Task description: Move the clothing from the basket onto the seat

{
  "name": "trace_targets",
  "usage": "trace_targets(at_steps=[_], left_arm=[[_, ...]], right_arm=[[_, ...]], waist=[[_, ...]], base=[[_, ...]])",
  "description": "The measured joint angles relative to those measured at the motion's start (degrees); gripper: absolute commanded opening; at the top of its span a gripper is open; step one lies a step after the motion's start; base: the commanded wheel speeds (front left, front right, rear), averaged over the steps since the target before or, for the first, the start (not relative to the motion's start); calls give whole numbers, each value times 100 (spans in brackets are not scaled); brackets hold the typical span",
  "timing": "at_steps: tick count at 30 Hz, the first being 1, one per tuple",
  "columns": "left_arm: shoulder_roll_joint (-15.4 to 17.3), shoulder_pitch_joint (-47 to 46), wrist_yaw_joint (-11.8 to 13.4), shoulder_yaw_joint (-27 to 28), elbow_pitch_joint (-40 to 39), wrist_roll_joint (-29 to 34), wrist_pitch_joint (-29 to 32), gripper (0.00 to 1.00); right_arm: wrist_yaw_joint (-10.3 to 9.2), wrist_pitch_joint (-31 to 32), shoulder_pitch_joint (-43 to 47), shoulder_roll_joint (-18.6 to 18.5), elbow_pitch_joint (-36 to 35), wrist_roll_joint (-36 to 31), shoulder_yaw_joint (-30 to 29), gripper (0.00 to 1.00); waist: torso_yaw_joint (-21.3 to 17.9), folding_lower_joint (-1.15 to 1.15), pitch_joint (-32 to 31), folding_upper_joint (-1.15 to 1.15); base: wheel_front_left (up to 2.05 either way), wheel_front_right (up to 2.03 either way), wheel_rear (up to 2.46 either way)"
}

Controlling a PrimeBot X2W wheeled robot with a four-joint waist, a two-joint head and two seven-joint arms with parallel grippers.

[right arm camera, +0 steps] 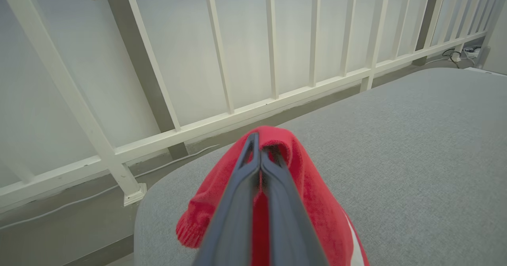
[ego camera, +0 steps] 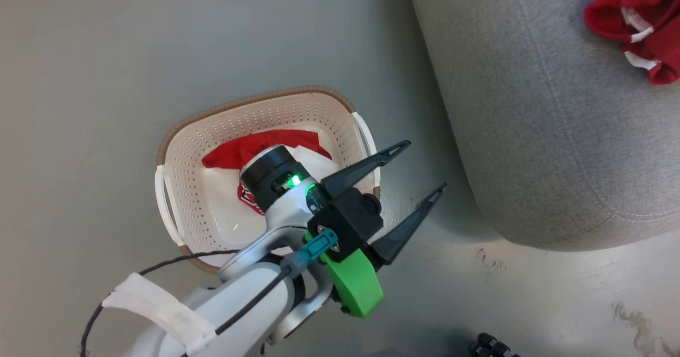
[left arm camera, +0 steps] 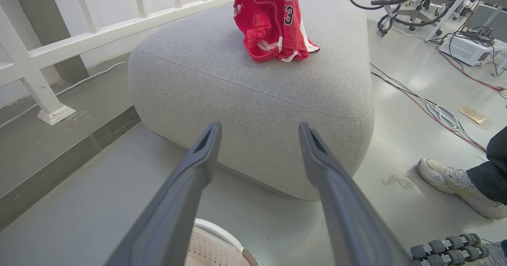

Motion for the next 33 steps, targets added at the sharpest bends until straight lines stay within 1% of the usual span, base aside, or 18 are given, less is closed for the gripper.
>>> trace_targets(at_steps=[1,3,5,9,12,13,14,18,21,24,33], left_arm=[[25,-11,-1,8,7,1,0,100],[63,-36,-2,26,52,0,-3,100],[68,-57,-22,42,103,0,-10,100],[67,-60,-45,51,155,-1,-59,100],[67,-63,-46,56,171,-1,-60,100],[67,-65,-46,57,188,-2,-79,100],[67,-65,-52,57,204,-4,-112,100],[66,-66,-53,57,288,-11,-167,100],[59,-69,-68,24,368,-35,-238,100],[43,-69,-71,10,404,-54,-313,100],[46,-57,-59,164,690,-90,-590,100]], right_arm=[[-40,0,1,19,79,1,-15,0],[-46,-18,3,37,292,8,-69,0],[-142,-18,18,68,471,65,-158,0],[-157,-26,57,163,713,149,-253,0],[-129,-62,56,186,787,234,-318,0],[-124,-66,55,191,828,291,-352,40],[-104,-67,56,190,867,301,-363,100],[-18,-68,57,189,918,287,-361,100],[125,-75,74,113,928,258,-387,100],[172,-76,183,60,840,158,-413,100],[380,-76,784,276,654,-65,-474,100]], waist=[[5,0,47,0],[11,0,121,0],[12,0,166,0],[0,0,184,0],[-4,0,181,0],[-6,0,176,0],[-5,0,165,0],[1,0,97,0],[20,0,30,0],[54,0,-48,0],[137,0,-389,0]], base=[[0,0,0],[0,0,0],[0,0,0],[0,0,0],[0,0,0],[0,0,0],[0,0,0],[0,0,0],[0,0,0],[0,0,0],[0,0,0]])
